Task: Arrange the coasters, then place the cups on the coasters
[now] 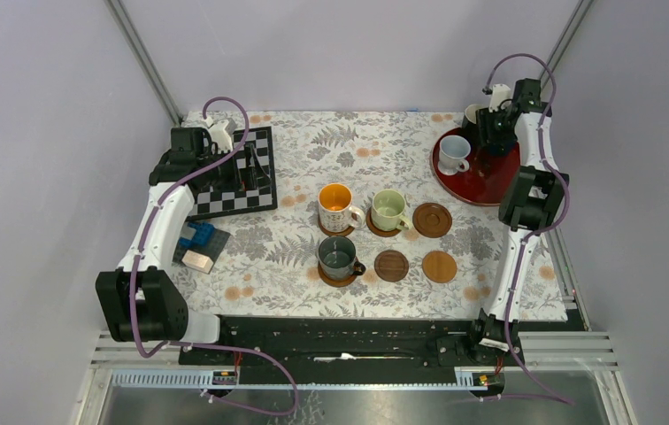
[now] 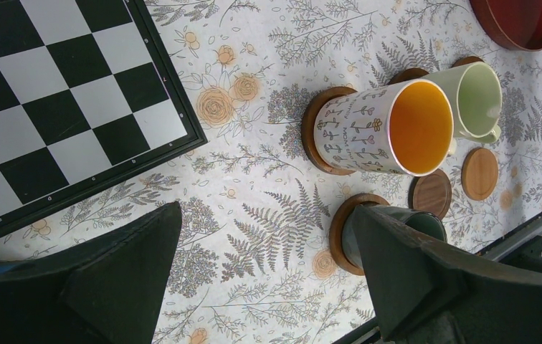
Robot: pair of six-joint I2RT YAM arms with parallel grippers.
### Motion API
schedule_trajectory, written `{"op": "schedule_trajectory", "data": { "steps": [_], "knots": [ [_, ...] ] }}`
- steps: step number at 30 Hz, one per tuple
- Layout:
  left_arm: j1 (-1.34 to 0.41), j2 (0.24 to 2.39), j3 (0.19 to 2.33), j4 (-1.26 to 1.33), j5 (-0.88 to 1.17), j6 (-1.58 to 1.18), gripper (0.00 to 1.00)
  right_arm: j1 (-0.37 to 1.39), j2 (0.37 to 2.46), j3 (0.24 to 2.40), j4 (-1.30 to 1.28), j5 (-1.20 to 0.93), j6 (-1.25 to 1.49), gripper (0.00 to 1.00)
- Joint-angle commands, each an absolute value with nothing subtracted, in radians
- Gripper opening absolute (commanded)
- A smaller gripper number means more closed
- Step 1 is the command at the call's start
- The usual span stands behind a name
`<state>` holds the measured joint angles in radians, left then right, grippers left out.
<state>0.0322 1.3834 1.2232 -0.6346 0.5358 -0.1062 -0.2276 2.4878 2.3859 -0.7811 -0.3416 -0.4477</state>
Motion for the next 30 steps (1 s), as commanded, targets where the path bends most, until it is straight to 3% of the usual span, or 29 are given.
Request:
{"op": "schedule_trajectory", "data": {
  "steps": [1, 20, 26, 30],
  "knots": [
    [0.035, 1.387, 1.261, -0.604, 0.56, -0.11, 0.99, -0.213, 2.465, 2.407, -0.758, -0.332, -0.452, 0.57],
    [0.036, 1.406, 1.273, -0.604, 0.545, -0.109, 0.99, -0.209, 2.551, 2.447, -0.682, -0.327, -0.434, 0.57],
    [0.035, 1.416, 1.278, -0.604, 0.546, -0.11, 0.99, -0.201, 2.554, 2.434, -0.648, -0.307, -0.44, 0.5],
    [0.036, 1.413, 1.276, -0.605, 0.544, -0.109, 0.99, -0.194, 2.556, 2.434, -0.628, -0.284, -0.443, 0.38]
  ]
}}
